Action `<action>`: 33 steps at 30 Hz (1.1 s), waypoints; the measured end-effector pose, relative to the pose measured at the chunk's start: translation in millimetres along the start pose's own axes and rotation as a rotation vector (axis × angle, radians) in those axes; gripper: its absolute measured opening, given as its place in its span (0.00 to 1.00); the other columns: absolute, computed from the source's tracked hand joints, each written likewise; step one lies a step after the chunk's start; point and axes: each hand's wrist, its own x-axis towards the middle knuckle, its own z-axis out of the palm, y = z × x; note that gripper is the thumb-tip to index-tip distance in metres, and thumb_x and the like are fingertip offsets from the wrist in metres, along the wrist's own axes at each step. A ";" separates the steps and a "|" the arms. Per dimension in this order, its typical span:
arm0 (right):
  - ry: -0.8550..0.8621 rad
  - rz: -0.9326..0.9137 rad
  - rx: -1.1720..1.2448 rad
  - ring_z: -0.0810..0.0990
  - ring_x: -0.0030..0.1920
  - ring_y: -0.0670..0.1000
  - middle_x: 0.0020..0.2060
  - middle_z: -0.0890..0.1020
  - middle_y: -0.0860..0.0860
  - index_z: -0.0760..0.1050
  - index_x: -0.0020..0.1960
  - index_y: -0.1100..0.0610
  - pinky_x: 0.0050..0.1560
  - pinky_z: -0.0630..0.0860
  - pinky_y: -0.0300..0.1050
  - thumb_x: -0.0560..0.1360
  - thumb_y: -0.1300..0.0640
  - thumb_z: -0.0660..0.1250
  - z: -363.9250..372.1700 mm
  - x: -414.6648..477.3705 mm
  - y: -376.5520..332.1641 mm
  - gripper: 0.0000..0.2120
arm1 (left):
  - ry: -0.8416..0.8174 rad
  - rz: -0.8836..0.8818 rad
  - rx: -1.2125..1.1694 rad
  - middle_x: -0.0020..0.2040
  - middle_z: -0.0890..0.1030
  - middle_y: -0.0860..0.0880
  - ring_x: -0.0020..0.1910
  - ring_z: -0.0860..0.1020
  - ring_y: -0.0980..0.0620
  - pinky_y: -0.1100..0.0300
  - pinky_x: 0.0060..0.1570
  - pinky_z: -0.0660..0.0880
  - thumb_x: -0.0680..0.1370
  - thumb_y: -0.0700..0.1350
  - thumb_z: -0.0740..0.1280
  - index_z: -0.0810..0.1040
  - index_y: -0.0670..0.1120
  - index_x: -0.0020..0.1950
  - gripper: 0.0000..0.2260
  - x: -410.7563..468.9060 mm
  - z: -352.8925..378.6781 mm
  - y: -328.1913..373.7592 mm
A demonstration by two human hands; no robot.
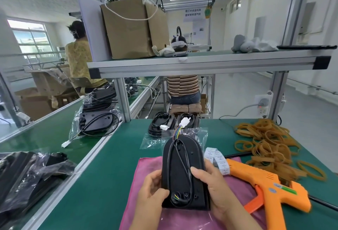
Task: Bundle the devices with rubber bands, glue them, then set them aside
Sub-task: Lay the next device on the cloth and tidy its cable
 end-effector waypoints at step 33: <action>0.324 -0.043 -1.370 0.73 0.47 0.50 0.48 0.70 0.46 0.69 0.48 0.45 0.45 0.69 0.46 0.75 0.40 0.62 -14.8 -5.7 5.1 0.09 | -0.046 0.111 0.905 0.48 0.78 0.59 0.48 0.78 0.62 0.64 0.50 0.72 0.76 0.57 0.68 0.77 0.58 0.48 0.05 5.0 -9.5 13.1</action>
